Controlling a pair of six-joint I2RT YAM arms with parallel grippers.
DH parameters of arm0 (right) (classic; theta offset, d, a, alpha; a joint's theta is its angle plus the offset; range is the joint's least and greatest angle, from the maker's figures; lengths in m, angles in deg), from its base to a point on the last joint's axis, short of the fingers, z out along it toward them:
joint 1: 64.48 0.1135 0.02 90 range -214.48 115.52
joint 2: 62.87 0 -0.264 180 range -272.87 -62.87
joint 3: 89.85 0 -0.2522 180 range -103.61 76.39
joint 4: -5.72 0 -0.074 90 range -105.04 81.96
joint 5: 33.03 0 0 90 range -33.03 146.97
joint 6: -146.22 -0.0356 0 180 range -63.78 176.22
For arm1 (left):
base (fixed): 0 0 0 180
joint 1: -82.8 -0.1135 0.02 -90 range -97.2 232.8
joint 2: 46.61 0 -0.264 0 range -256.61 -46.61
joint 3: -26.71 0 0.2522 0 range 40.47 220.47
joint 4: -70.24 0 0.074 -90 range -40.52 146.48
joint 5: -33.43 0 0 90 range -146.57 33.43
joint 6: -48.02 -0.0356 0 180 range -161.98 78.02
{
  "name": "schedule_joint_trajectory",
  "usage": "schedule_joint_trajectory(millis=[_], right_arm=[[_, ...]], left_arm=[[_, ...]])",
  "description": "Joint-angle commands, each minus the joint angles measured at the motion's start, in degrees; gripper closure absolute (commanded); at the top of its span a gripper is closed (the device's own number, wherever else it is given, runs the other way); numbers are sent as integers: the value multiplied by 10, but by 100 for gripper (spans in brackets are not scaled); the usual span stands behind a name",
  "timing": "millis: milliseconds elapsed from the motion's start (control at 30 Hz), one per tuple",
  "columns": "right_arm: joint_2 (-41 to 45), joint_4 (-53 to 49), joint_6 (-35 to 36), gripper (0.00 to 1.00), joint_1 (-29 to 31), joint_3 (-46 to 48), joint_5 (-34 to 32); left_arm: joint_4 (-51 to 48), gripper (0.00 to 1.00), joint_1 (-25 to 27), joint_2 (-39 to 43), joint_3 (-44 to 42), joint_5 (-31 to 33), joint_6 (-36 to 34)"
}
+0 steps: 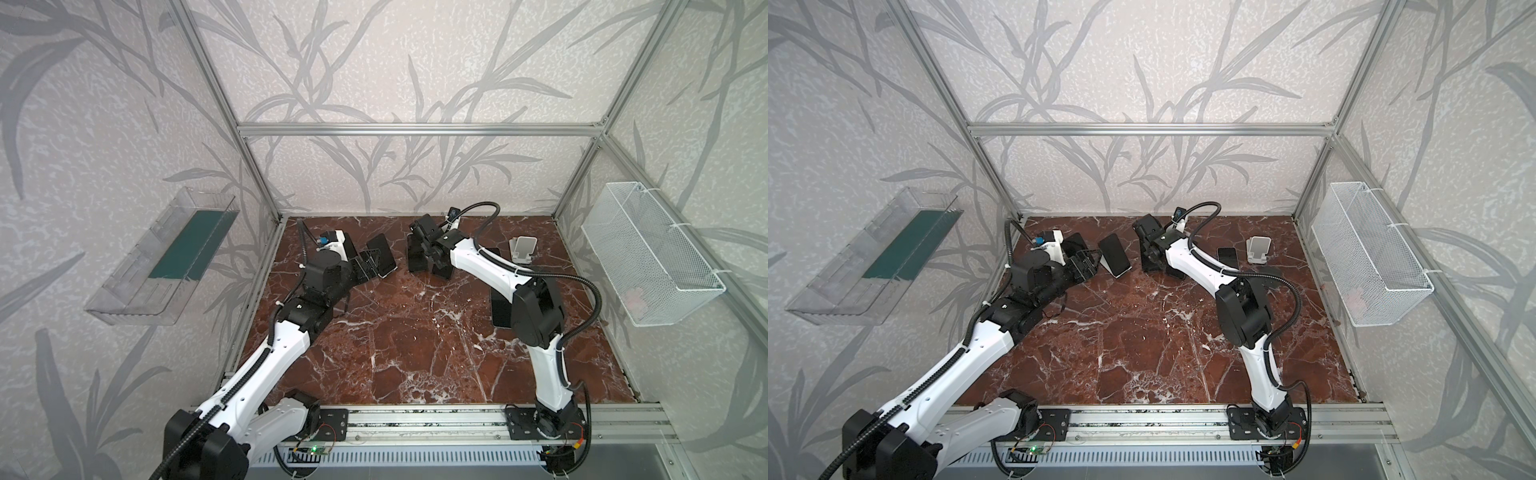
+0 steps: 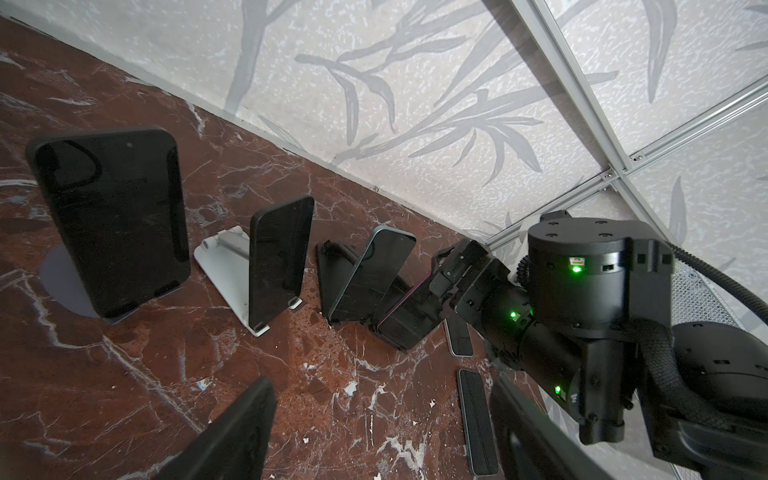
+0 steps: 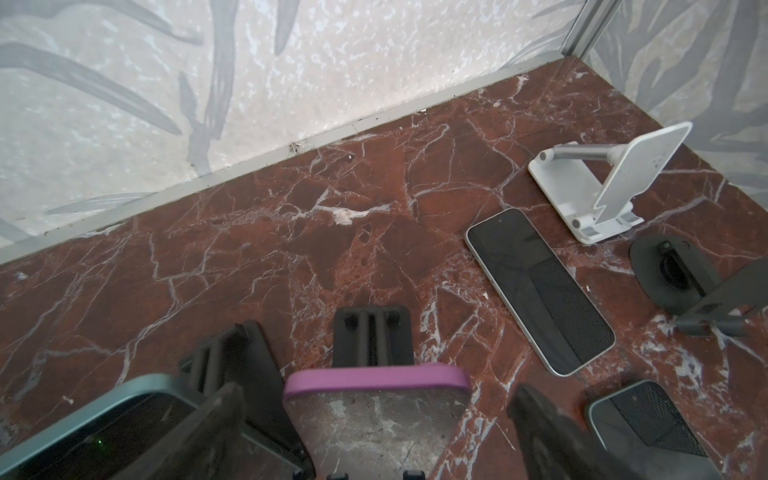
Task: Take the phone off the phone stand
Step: 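Move the right gripper over to the phone with the purple edge, then lower the right gripper onto the purple-edged phone and grasp it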
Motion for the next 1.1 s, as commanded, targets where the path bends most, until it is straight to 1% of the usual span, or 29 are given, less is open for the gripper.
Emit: schedule_joint_trajectory(millis=[0,67,167,300,500,700,767,833,1067], right_arm=[[-19,9,-7,1,-7,-6,1],[-26,23,0,0,-11,-7,12],[-35,28,2,0,-12,-10,5],[-35,43,-4,4,-13,9,0],[-41,68,6,14,-14,29,2],[-18,117,23,20,-20,72,12],[-8,166,45,26,-23,97,35],[-4,180,57,30,-23,106,41],[28,225,99,37,-23,140,50]], left_arm=[[13,18,-1,1,0,-4,3],[13,18,-1,2,1,-6,3],[14,18,-1,1,1,-9,4],[13,18,-2,2,1,-8,4],[14,18,-4,0,1,-11,7],[14,18,-4,-1,0,-8,7],[15,18,-5,-1,1,-12,8],[17,18,-6,-1,0,-15,9],[20,18,-6,-7,-2,-17,11]])
